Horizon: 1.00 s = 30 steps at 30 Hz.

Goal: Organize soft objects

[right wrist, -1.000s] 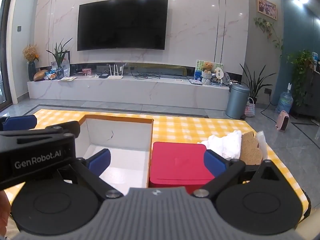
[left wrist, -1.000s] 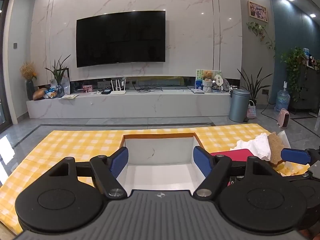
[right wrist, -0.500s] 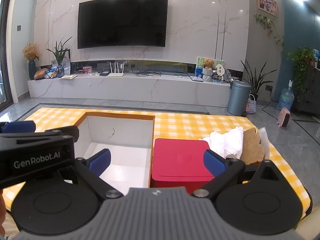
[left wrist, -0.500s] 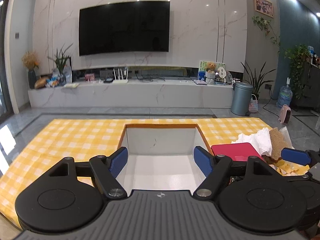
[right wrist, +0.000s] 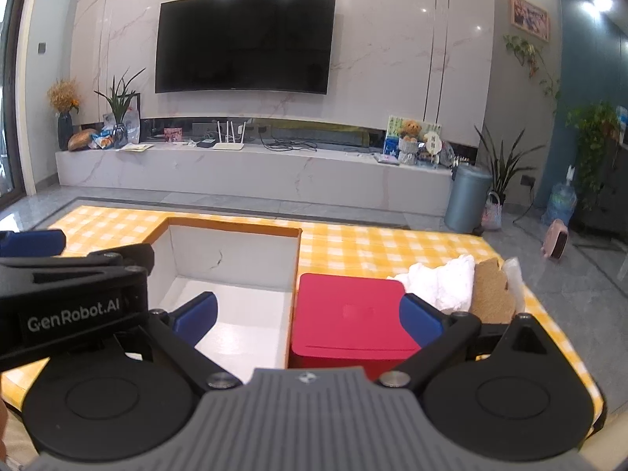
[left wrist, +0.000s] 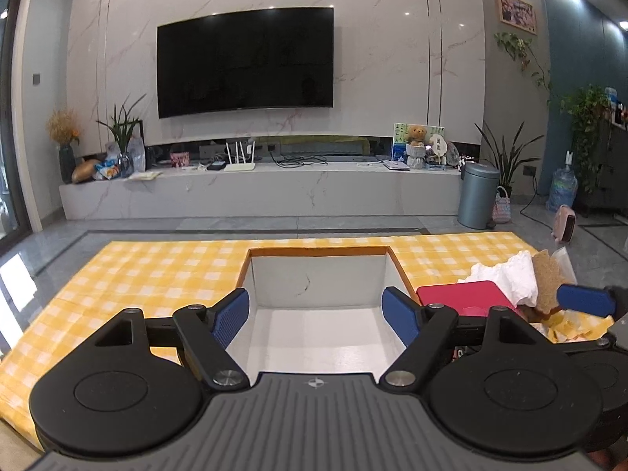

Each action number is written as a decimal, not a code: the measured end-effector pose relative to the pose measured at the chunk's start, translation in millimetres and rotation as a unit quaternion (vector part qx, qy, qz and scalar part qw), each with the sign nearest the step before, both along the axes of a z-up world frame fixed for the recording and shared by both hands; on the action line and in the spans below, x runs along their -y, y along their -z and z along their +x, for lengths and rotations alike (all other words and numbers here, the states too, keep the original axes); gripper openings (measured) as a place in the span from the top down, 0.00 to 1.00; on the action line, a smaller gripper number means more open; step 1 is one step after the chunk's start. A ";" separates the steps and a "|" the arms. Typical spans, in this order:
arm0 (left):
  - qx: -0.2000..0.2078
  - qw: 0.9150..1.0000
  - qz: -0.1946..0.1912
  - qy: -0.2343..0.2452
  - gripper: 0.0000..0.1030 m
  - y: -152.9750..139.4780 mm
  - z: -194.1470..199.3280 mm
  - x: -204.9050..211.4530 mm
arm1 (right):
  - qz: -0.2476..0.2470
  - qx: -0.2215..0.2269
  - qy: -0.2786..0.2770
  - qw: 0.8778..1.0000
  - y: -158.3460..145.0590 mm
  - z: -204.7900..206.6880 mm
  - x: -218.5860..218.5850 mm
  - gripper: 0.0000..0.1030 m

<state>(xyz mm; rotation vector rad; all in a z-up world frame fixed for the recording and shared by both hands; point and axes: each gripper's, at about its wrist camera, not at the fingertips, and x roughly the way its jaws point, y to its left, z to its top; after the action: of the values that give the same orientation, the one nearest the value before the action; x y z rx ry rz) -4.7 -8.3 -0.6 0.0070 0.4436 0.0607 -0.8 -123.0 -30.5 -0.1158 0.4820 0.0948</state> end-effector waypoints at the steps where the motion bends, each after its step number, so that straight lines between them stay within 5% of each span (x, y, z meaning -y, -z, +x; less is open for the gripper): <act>1: -0.002 1.000 0.002 -0.002 0.12 -0.1 -0.4 -0.3 | -0.004 0.001 0.000 1.000 0.1 -0.2 -0.7 0.05; 30: -0.016 1.000 -0.004 -0.008 0.12 -0.5 -0.9 -1.6 | 0.002 -0.006 -0.011 1.000 0.8 1.6 -1.5 0.05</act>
<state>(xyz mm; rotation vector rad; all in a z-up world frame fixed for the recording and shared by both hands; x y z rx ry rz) -5.5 -6.6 -0.1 -0.0042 0.4767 0.0743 0.7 -121.5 -31.3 -0.1159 0.4926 0.1185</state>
